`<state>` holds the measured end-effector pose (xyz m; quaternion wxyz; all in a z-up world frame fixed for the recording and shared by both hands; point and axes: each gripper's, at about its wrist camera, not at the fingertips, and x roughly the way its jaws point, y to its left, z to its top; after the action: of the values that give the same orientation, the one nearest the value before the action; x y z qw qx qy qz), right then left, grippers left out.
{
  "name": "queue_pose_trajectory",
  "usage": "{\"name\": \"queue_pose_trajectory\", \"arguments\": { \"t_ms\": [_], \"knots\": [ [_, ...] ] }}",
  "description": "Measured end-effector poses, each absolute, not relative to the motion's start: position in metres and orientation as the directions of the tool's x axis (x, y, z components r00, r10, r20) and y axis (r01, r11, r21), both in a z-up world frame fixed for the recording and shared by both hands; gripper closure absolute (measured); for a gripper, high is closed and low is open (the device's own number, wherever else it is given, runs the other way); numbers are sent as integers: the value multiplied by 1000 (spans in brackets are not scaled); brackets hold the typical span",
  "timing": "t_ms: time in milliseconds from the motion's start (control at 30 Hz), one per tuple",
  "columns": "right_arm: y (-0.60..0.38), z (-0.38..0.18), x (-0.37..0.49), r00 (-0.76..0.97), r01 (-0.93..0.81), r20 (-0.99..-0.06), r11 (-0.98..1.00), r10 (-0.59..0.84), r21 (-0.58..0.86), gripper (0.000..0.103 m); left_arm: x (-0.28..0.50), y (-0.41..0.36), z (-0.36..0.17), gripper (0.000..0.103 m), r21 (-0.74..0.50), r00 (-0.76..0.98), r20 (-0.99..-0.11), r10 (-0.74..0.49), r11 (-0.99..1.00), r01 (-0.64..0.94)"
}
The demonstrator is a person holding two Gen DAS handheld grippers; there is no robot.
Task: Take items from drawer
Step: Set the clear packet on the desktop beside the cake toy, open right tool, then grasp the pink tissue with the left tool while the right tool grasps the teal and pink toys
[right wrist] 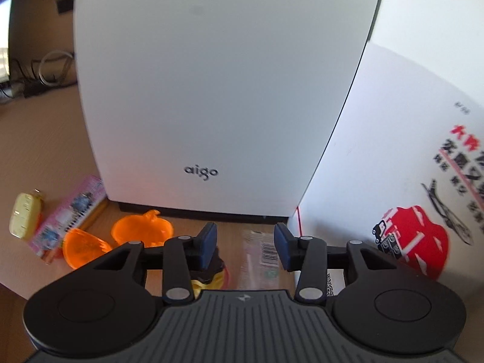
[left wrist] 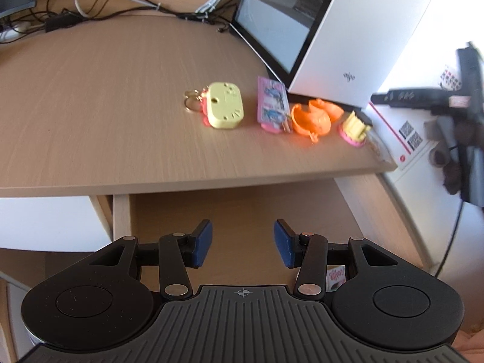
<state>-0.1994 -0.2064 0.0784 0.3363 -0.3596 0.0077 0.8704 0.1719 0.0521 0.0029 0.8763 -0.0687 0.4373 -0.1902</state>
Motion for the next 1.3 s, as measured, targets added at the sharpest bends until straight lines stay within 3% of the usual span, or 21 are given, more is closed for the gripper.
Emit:
{"name": "queue_pose_trajectory", "arguments": {
  "t_ms": [133, 267, 633, 733, 867, 1000, 1100, 1167, 1200, 1300],
  "knots": [
    [-221, 92, -180, -594, -567, -642, -818, 484, -91, 51, 171, 40, -4, 54, -252, 518, -764, -384, 917, 308],
    [-247, 84, -152, -652, -496, -692, -864, 311, 79, 49, 169, 26, -14, 54, -230, 466, -792, -395, 900, 370],
    [-281, 41, -98, -530, -534, -797, -844, 290, 49, 49, 175, -16, -55, 53, -203, 189, -912, -364, 801, 563],
    [-277, 44, -94, -522, -555, -795, -831, 308, 43, 49, 182, -17, -63, 55, -160, 166, -945, -281, 843, 514],
    [-273, 46, -93, -519, -570, -794, -820, 317, 45, 49, 194, -7, -73, 55, -224, 85, -956, -280, 886, 407],
    [-274, 42, -96, -512, -565, -801, -824, 309, 43, 49, 197, -15, -88, 55, -239, 14, -964, -266, 885, 399],
    [-272, 37, -100, -500, -570, -814, -820, 296, 51, 49, 197, -30, -99, 62, -209, -9, -974, -226, 885, 416],
    [-268, 31, -103, -483, -576, -837, -813, 258, 82, 44, 196, -36, -101, 74, -222, -26, -972, -232, 881, 418],
    [-266, 26, -104, -472, -583, -853, -804, 223, 112, 43, 195, -37, -101, 85, -232, -31, -970, -241, 881, 412],
    [-264, 11, -108, -433, -594, -891, -786, 138, 168, 42, 193, -35, -94, 89, -245, -9, -965, -263, 887, 391]
  ]
}}
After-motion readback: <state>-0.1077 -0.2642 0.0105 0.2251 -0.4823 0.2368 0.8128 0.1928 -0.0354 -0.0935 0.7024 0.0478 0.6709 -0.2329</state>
